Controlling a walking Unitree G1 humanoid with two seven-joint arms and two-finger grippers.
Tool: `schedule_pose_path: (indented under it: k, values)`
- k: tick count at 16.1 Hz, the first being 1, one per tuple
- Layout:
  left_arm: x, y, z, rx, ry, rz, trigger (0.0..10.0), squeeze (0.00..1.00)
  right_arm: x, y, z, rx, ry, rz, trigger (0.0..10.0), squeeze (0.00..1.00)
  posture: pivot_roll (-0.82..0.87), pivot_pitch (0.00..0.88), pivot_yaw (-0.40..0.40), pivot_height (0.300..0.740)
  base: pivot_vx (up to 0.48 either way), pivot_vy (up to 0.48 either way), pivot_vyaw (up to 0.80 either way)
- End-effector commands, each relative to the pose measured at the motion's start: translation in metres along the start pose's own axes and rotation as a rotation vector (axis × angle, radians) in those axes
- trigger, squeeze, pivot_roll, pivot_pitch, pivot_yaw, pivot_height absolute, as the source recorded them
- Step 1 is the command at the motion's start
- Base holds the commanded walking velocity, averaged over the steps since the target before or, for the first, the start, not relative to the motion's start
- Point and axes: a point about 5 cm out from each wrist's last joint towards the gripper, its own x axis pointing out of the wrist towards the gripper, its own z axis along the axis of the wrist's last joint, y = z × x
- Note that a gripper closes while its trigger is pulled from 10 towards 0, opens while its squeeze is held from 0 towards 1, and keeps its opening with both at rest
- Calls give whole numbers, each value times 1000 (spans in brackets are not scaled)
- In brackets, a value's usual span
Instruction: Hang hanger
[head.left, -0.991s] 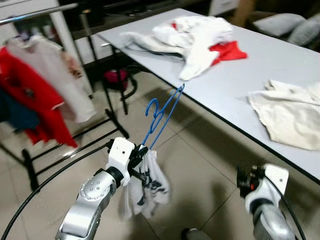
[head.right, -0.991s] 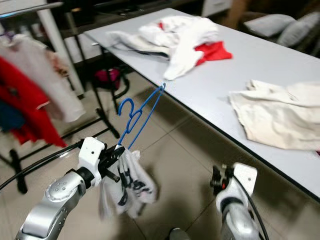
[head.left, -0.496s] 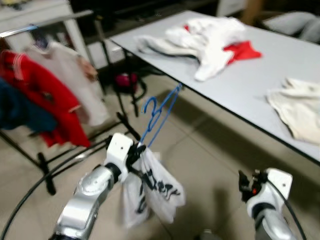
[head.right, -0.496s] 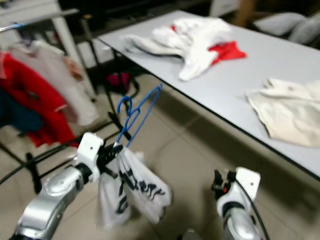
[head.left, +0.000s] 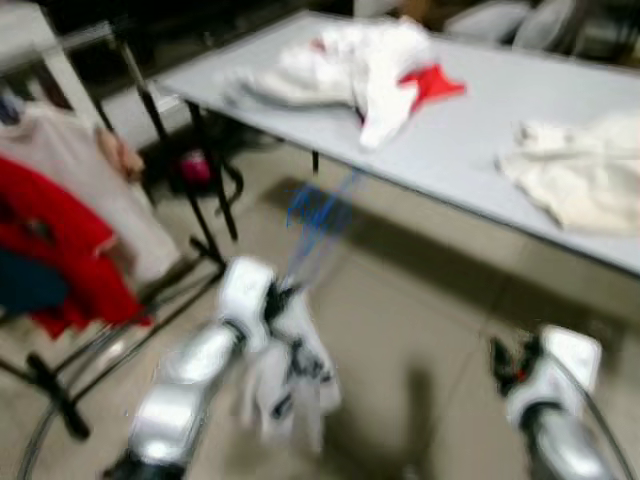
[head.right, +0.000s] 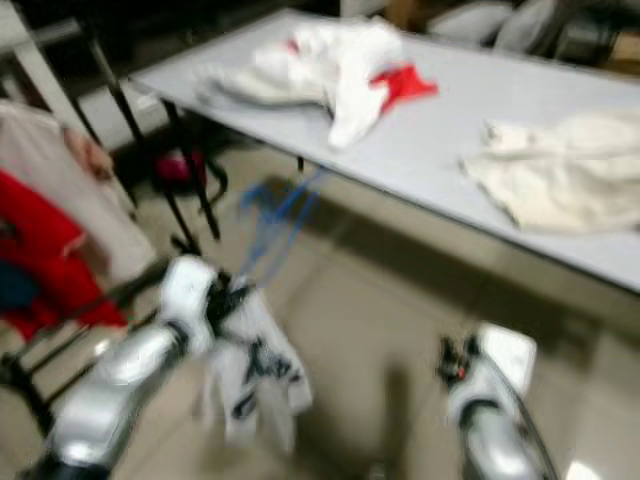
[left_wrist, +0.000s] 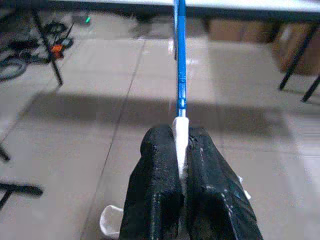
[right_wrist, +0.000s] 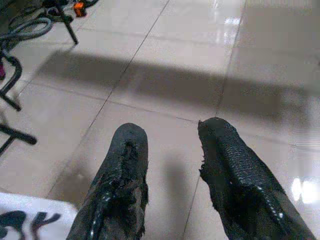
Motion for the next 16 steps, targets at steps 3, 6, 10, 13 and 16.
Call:
schedule_pose_path:
  k: [3,6,10,13,16]
  values:
    - [-4,6,4,18,-20,37,10000,0,2,5,5,18,-5,17,10000,0,-56,24,53,740,0,337,-267]
    - [-7,9,2,24,-18,46,10000,0,6,9,6,8,2,29,10000,0,-53,16,50,740,0,339,-800]
    - [-1,13,13,64,-47,32,10000,0,8,10,4,20,6,24,10000,0,-43,4,73,740,0,-16,-600]
    - [3,11,11,52,-39,13,10000,0,9,14,8,21,-11,29,10000,0,-61,0,91,740,0,-480,0]
    - [8,2,12,23,-38,-10,10000,0,11,8,9,13,-11,20,10000,0,-45,0,67,740,0,320,-800]
